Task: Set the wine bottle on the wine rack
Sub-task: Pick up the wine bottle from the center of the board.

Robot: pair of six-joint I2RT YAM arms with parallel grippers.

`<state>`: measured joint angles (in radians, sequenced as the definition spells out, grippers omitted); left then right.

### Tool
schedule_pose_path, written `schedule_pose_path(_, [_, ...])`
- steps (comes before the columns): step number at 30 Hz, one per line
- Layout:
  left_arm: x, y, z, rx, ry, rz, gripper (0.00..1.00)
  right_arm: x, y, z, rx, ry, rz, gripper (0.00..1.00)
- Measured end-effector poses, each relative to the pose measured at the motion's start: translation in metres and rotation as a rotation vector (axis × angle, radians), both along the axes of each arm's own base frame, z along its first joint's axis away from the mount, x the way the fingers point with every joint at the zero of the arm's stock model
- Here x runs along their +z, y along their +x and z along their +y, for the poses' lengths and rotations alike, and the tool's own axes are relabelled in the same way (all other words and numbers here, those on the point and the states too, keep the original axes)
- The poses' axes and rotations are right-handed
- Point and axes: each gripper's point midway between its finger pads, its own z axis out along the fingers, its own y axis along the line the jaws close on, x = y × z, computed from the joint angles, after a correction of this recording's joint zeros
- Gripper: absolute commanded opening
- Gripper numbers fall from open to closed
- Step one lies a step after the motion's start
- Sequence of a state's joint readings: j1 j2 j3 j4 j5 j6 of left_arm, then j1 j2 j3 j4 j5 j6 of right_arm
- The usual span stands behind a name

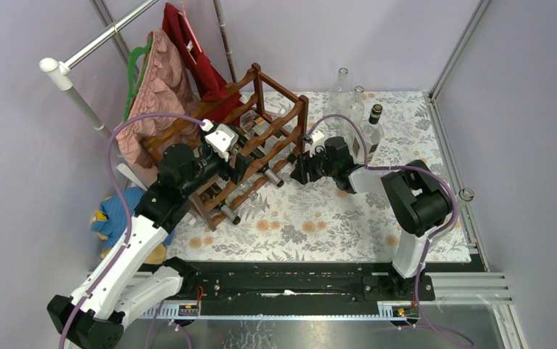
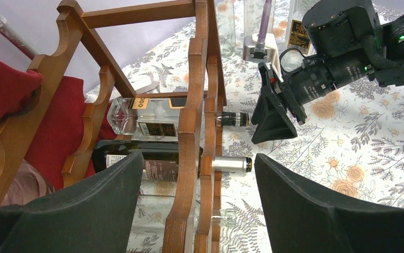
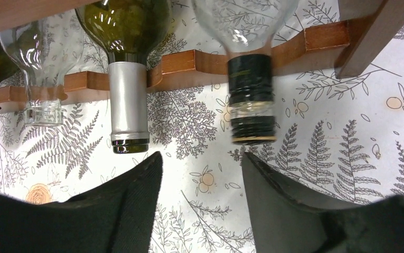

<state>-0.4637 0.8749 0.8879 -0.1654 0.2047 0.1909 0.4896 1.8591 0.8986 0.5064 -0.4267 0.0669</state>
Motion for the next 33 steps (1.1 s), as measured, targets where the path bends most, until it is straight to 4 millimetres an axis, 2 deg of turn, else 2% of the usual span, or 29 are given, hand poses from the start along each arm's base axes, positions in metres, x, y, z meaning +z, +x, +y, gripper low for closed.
schedule_pose_path(4, [0.0, 0.0, 0.0, 0.0, 0.0, 0.0, 0.84, 0.002, 0.0, -0.002, -0.001, -0.01, -0.006, 0.5])
schedule_pose_path(14, [0.0, 0.0, 0.0, -0.001, 0.0, 0.0, 0.84, -0.004, 0.004, -0.001, -0.01, -0.029, 0.017, 0.45])
schedule_pose_path(23, [0.0, 0.0, 0.0, -0.001, 0.0, 0.0, 0.84, -0.01, 0.018, 0.005, -0.002, -0.041, 0.016, 0.45])
schedule_pose_path(33, [0.0, -0.001, -0.001, -0.005, -0.001, 0.0, 0.84, -0.01, 0.02, 0.004, 0.033, -0.072, -0.035, 0.48])
